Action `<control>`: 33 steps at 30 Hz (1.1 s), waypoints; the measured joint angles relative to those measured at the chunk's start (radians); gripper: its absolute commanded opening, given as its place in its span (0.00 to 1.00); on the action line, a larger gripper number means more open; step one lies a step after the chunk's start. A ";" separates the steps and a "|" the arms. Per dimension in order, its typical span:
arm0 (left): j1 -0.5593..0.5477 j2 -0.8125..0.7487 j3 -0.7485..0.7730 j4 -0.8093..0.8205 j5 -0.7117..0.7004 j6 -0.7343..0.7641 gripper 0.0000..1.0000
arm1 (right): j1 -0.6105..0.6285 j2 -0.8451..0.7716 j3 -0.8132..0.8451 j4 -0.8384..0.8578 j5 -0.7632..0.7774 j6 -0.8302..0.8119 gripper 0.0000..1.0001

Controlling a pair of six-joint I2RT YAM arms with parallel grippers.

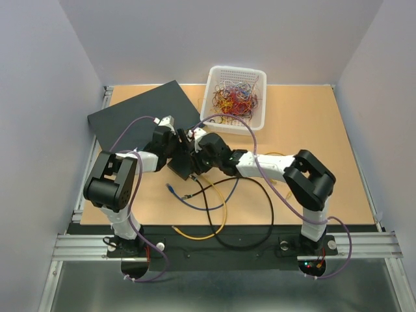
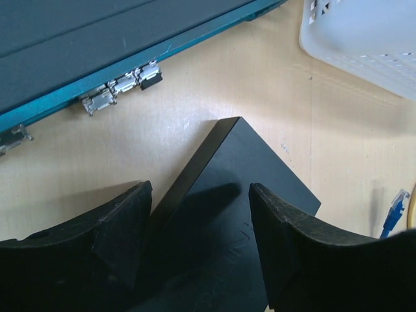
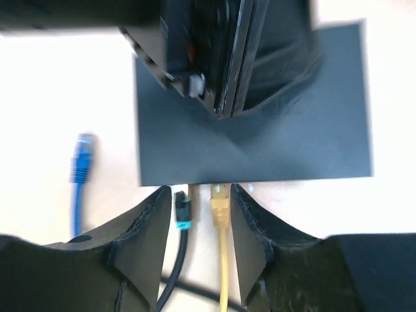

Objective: Insert the plug into the switch port

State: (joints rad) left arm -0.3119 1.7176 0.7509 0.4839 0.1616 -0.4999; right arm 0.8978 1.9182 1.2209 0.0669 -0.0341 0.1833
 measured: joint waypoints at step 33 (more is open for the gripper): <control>0.006 -0.528 -0.072 -0.272 -0.121 -0.029 0.73 | -0.172 -0.292 -0.333 -0.217 0.522 0.356 0.46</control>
State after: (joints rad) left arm -0.3058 1.1900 0.6792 0.2119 0.0406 -0.5293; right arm 0.7254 1.6264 0.8875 -0.1497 0.4881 0.5396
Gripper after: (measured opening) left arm 0.731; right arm 0.466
